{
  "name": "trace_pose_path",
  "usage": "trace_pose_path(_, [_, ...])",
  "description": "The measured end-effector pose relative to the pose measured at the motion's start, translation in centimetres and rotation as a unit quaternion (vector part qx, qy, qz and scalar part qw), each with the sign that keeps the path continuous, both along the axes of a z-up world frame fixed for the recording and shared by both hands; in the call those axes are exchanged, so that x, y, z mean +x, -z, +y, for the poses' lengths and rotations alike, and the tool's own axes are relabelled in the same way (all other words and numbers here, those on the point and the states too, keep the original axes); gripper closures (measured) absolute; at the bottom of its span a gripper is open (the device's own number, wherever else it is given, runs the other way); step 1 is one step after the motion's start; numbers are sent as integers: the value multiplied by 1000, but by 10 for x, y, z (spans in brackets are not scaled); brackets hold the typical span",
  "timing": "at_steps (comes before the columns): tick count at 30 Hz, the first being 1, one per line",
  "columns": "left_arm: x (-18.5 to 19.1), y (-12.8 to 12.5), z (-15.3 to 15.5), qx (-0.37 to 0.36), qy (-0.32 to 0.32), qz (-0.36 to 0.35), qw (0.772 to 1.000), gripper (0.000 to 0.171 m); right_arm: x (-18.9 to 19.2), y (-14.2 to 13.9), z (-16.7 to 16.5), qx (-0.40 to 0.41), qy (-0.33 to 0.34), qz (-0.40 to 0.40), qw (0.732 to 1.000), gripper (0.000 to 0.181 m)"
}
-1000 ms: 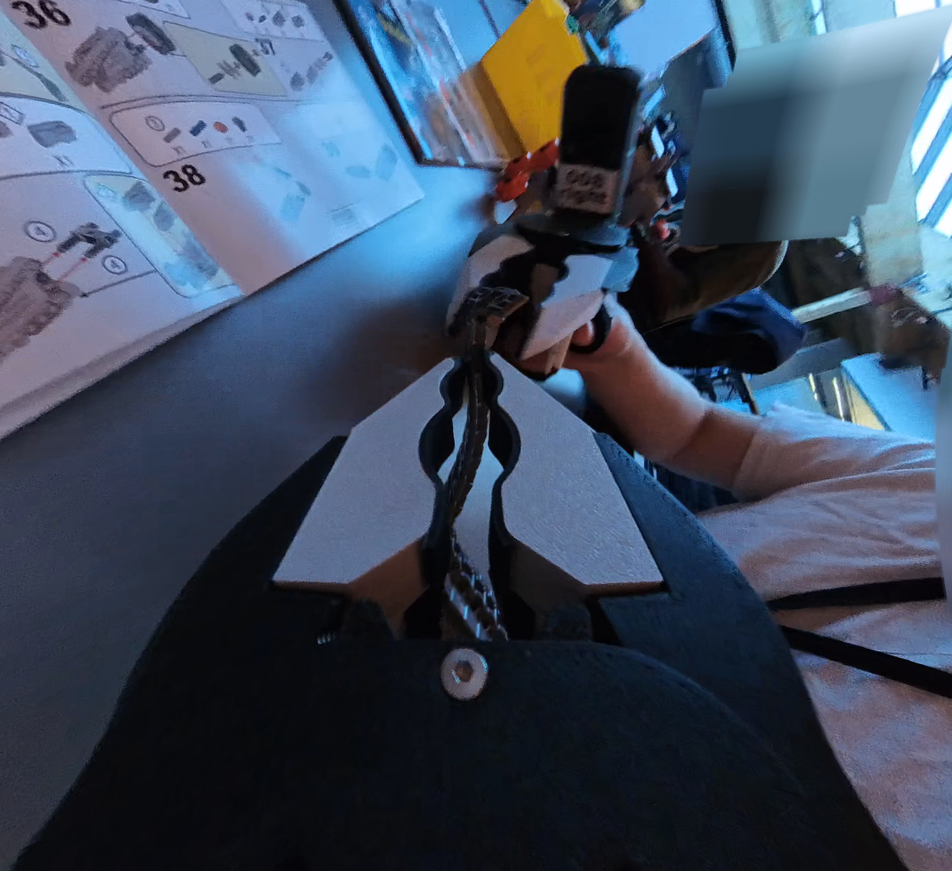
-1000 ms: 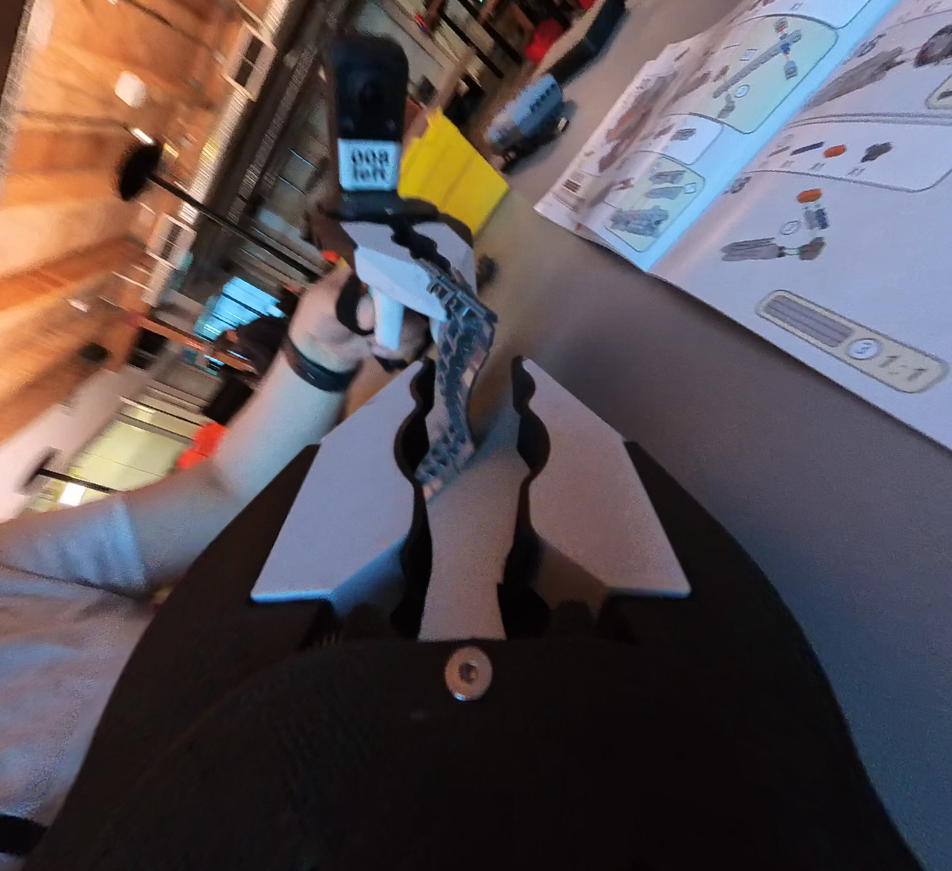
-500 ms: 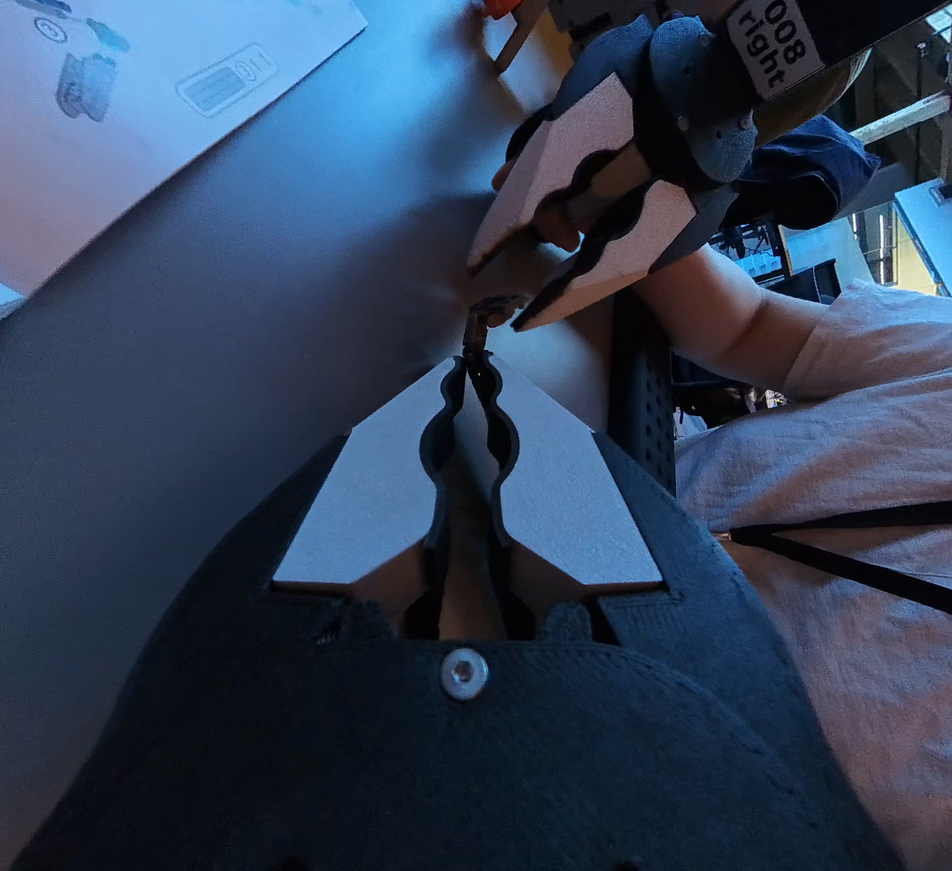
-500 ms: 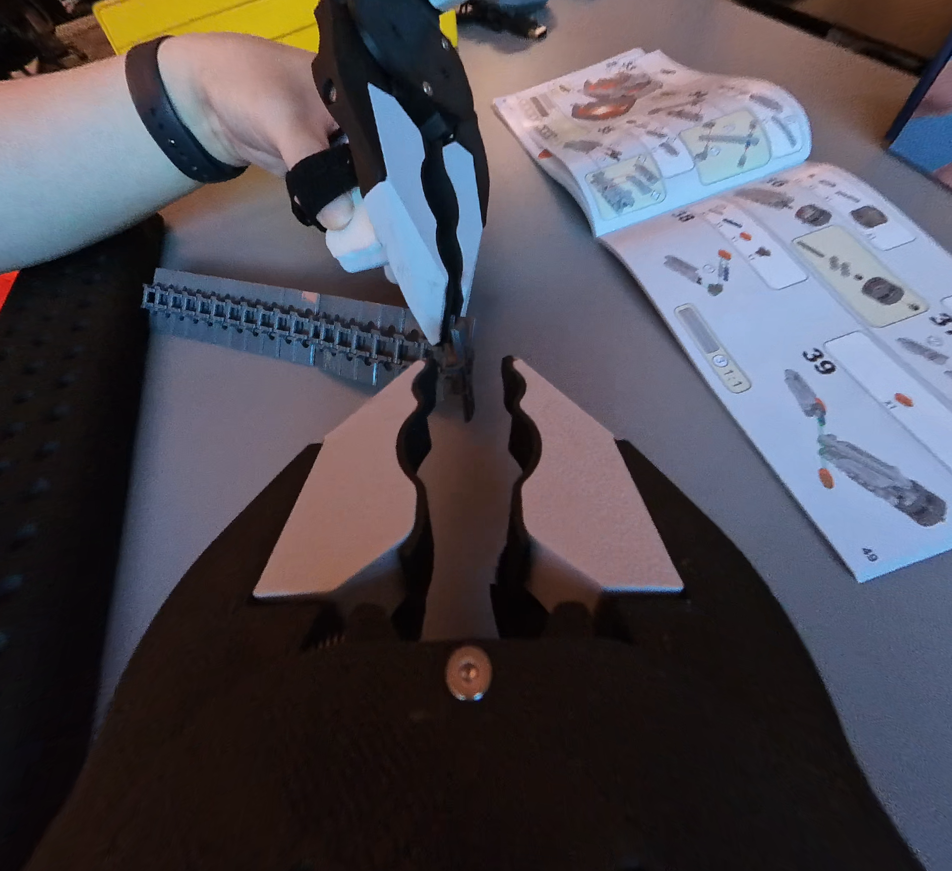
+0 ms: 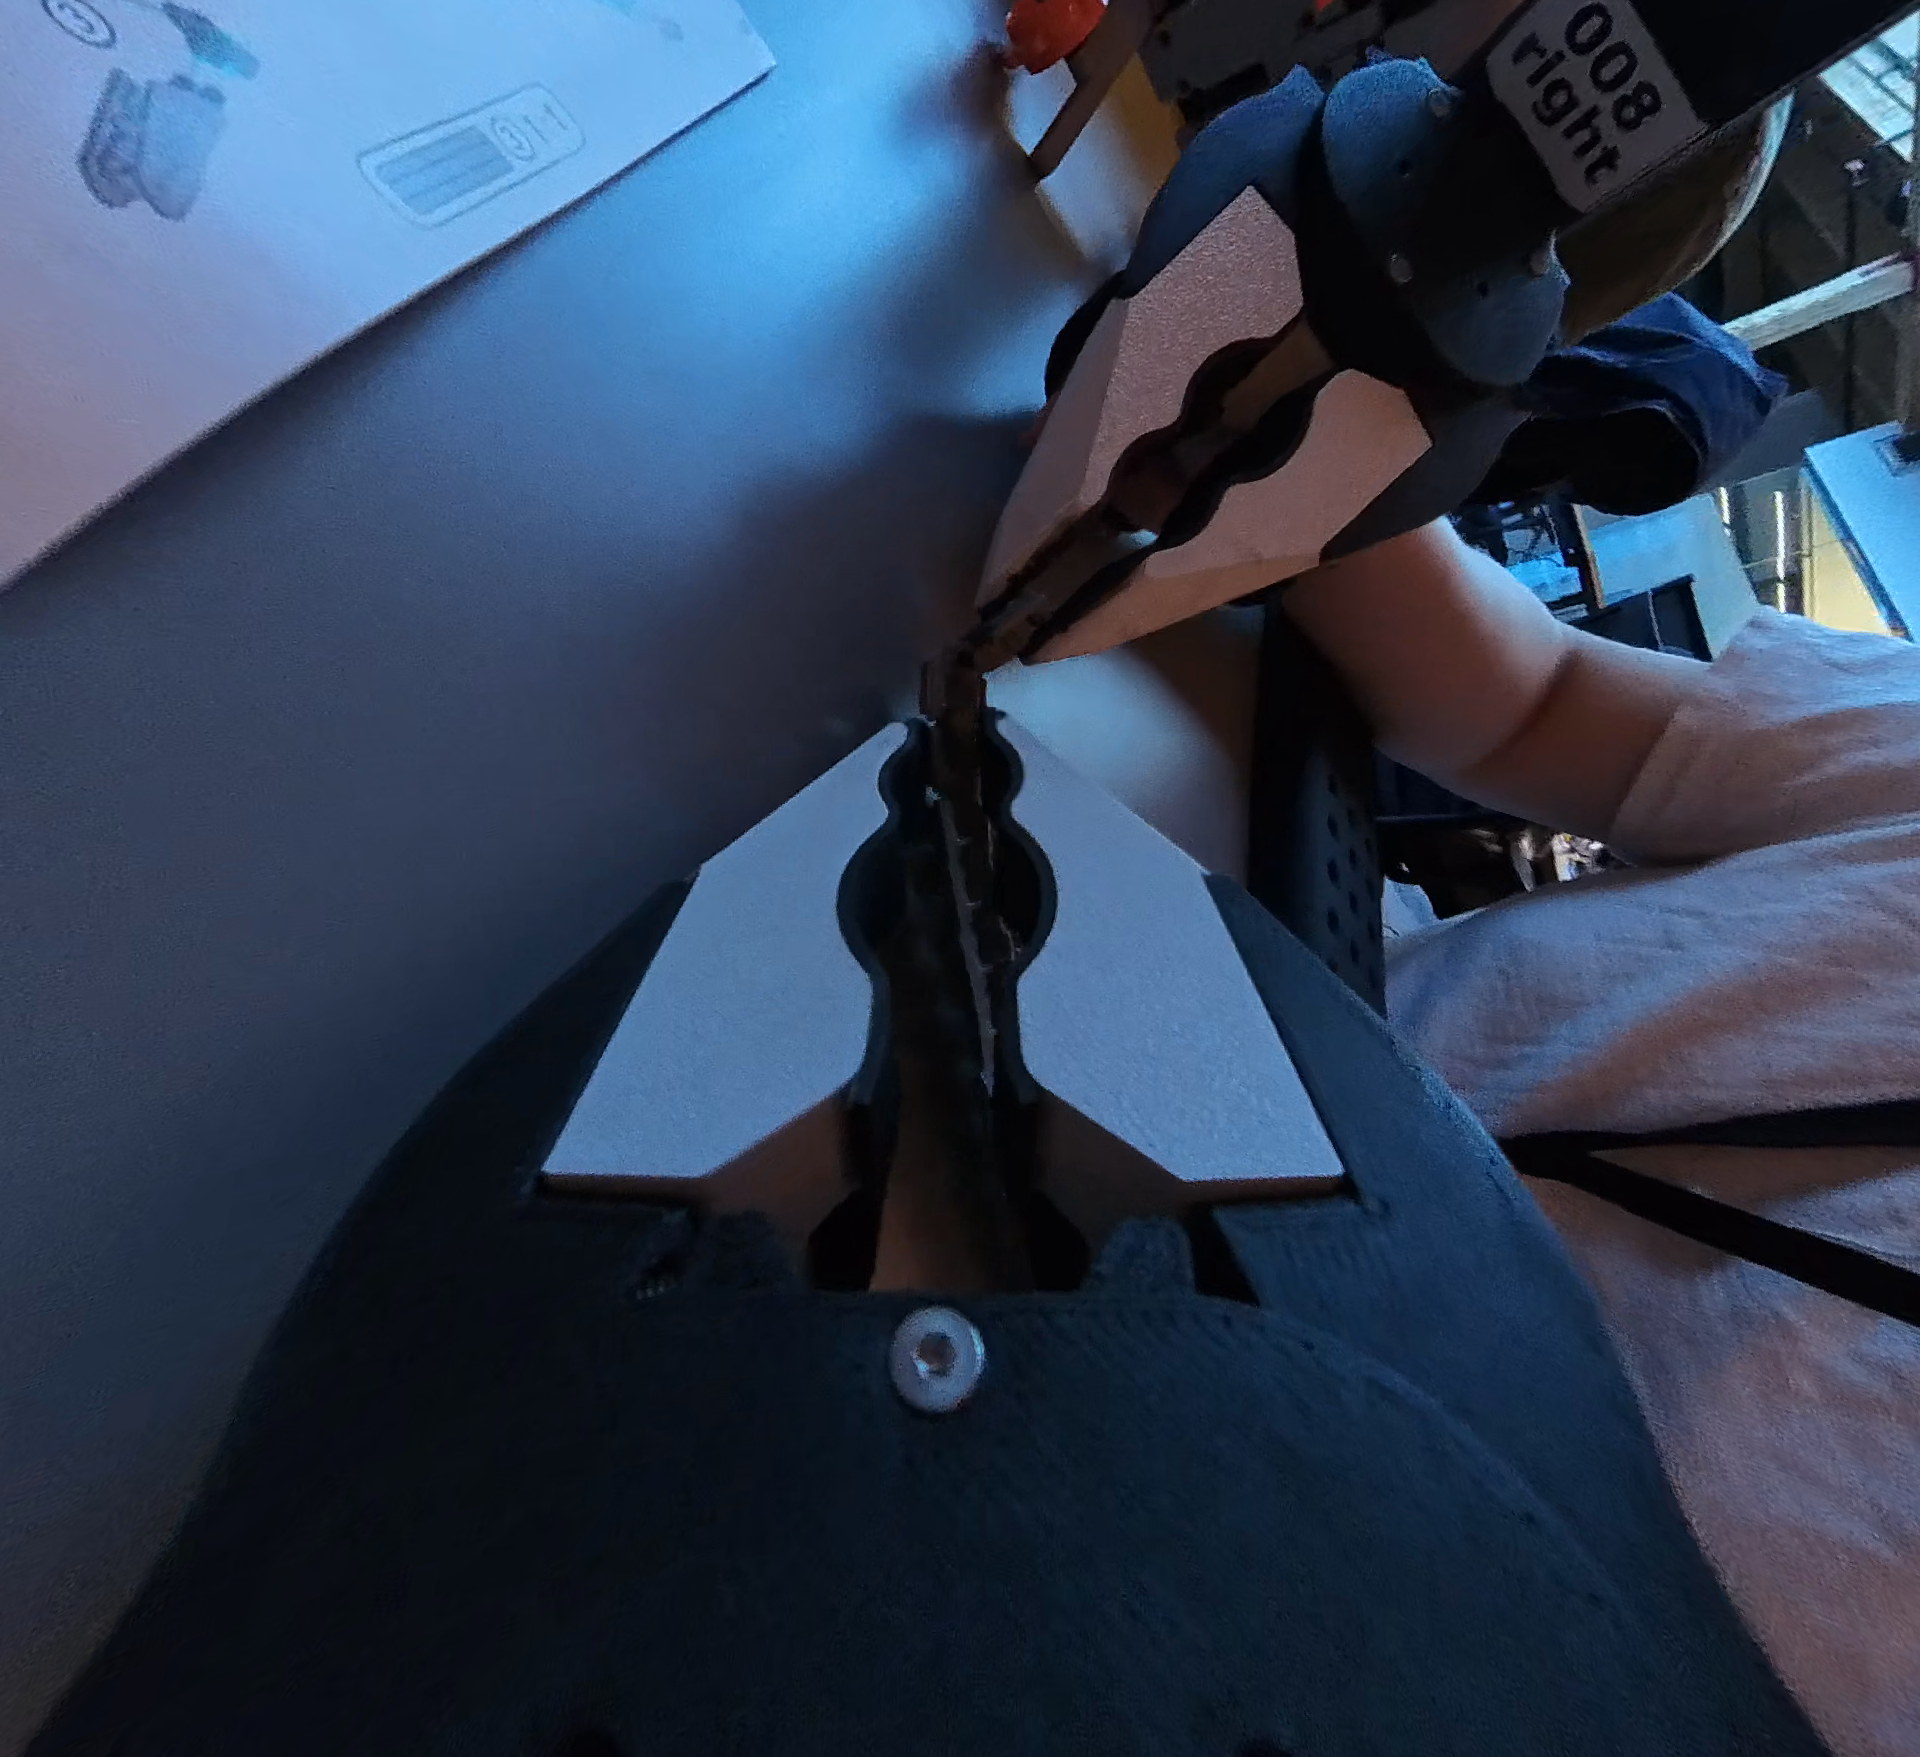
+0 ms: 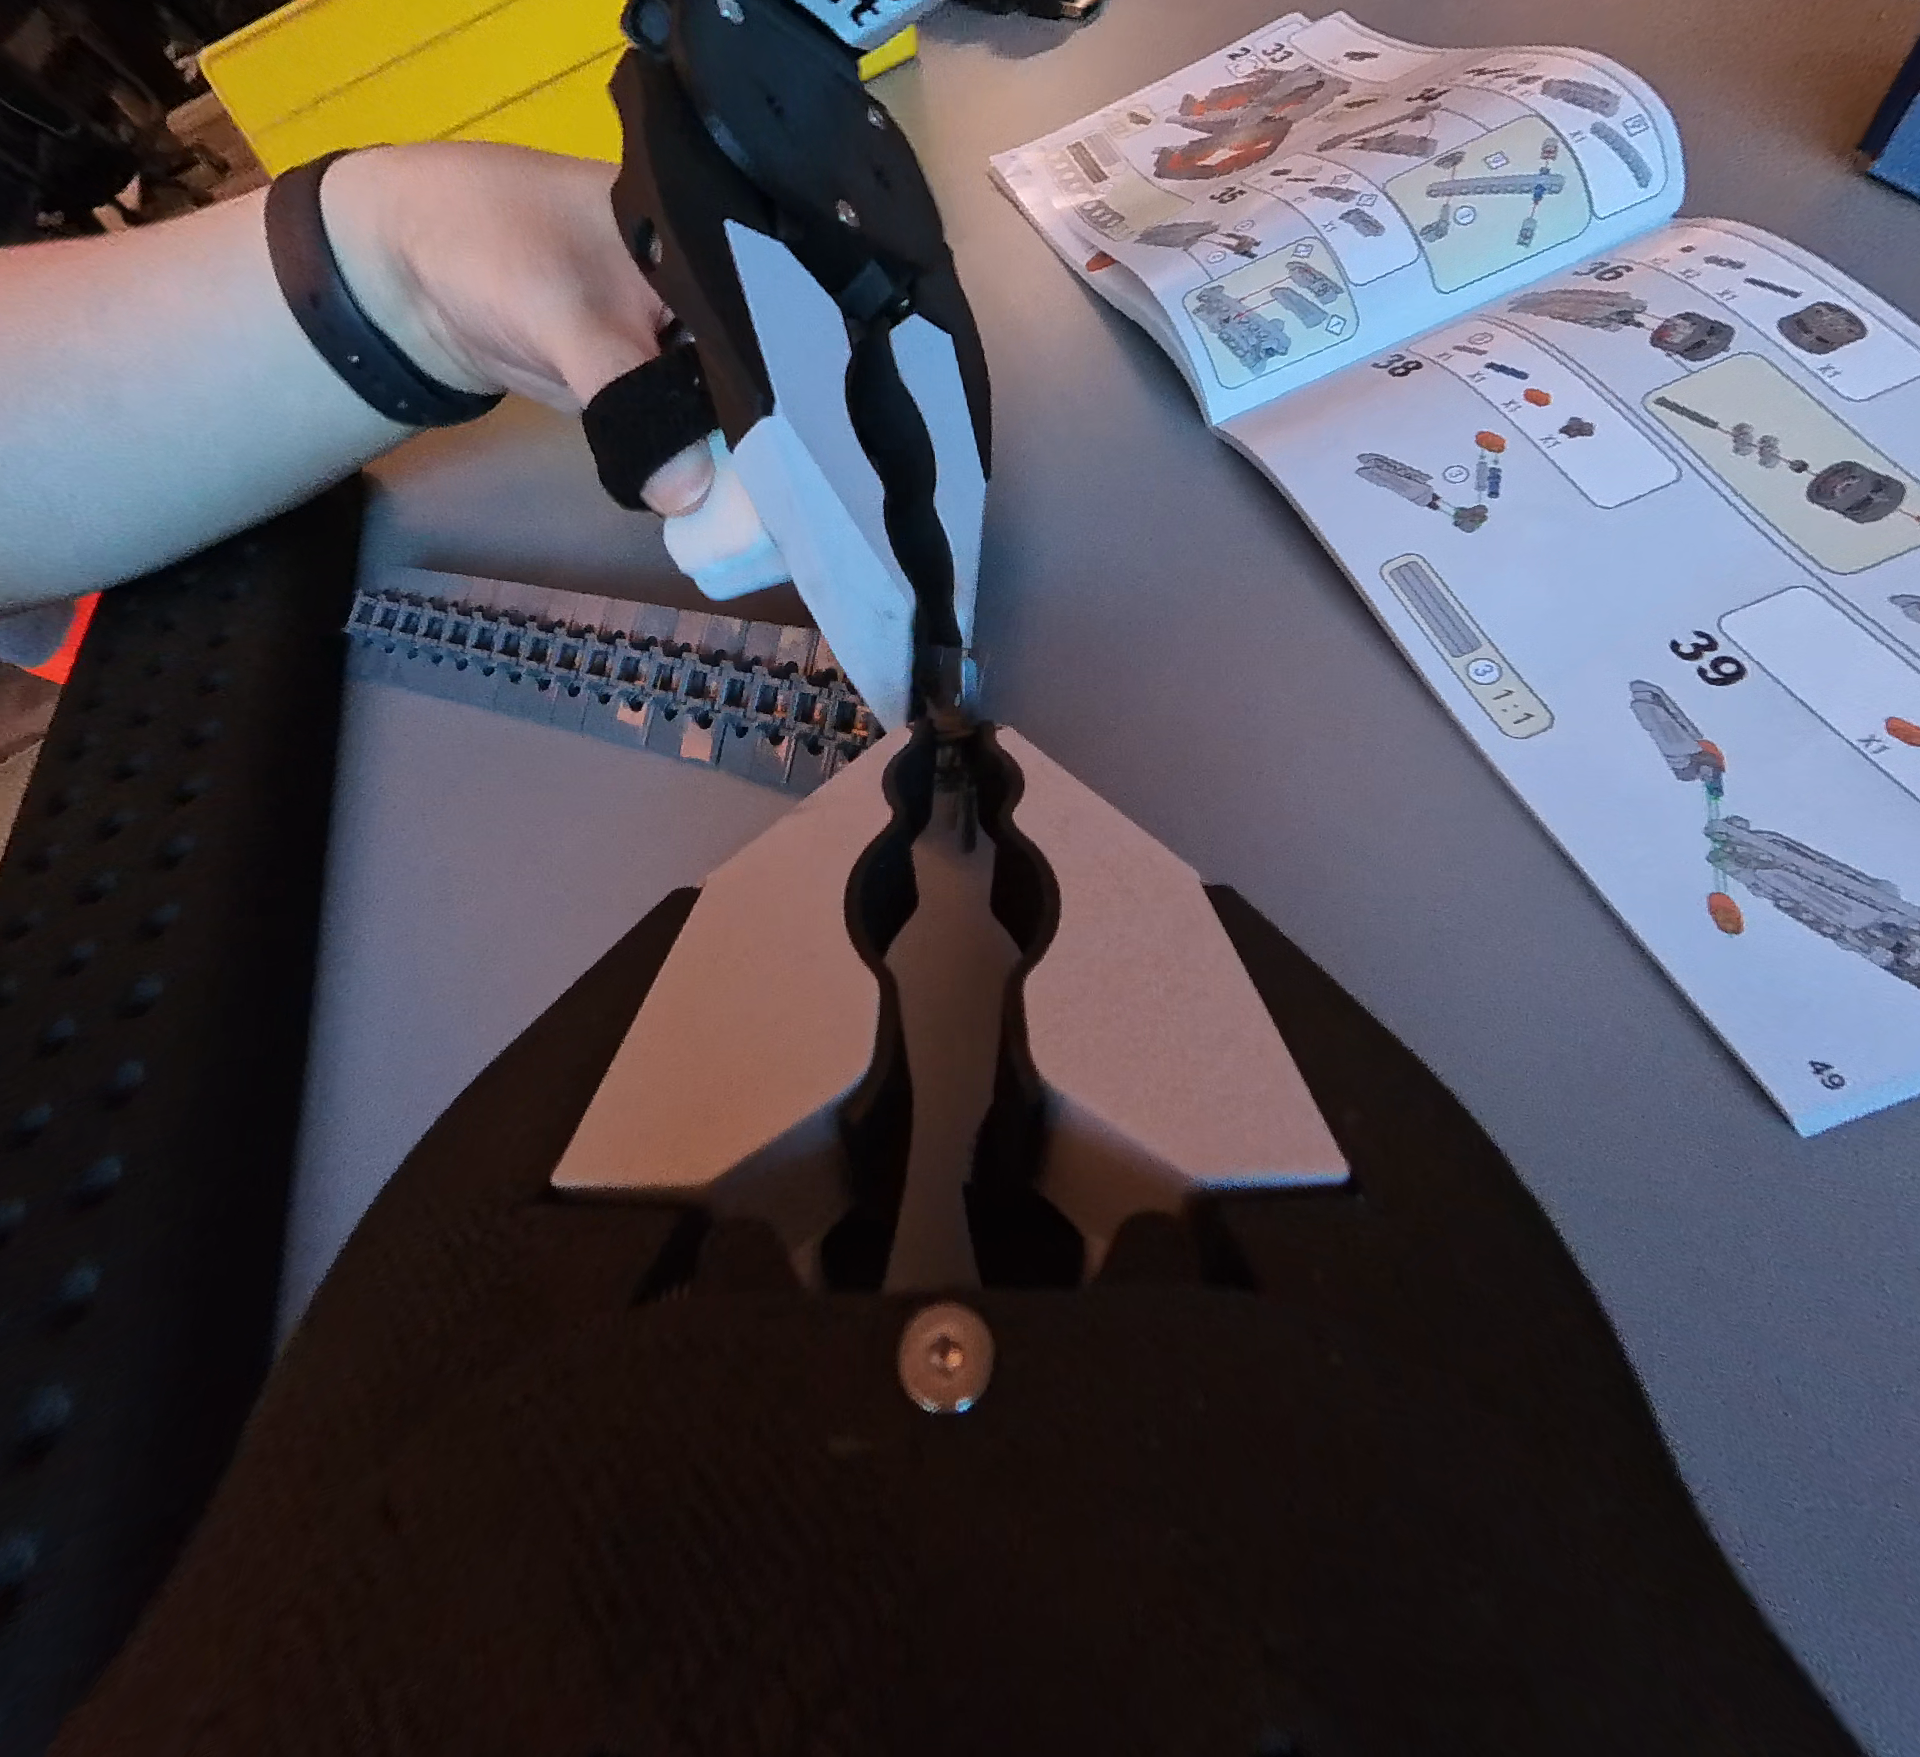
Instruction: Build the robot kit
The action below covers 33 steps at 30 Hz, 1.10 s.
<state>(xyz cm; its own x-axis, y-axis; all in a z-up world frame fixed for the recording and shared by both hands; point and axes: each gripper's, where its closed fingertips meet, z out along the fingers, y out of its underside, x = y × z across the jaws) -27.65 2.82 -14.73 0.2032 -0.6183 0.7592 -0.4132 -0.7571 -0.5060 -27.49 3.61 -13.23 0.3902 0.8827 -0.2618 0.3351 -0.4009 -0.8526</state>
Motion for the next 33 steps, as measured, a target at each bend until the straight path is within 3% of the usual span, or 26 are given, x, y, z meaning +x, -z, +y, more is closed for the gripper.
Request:
trace_pose_path(9, [5,-6,2,19,-33,-35,999,163,2,-5,1,4,2,17,1000,176])
trace_pose_path(20, [5,-10,-2,61,-31,-39,997,163,0,-13,-4,105,-17,0,994,176])
trace_pose_path(24, [12,-11,-10,36,-11,-51,998,150,-2,-12,-4,108,-22,0,994,176])
trace_pose_path(26, [15,-5,-8,48,-14,-28,998,162,-2,-13,-5,111,-23,0,994,177])
trace_pose_path(33, [10,-6,-10,48,-5,-33,998,164,-4,-12,-5,99,-17,2,995,176])
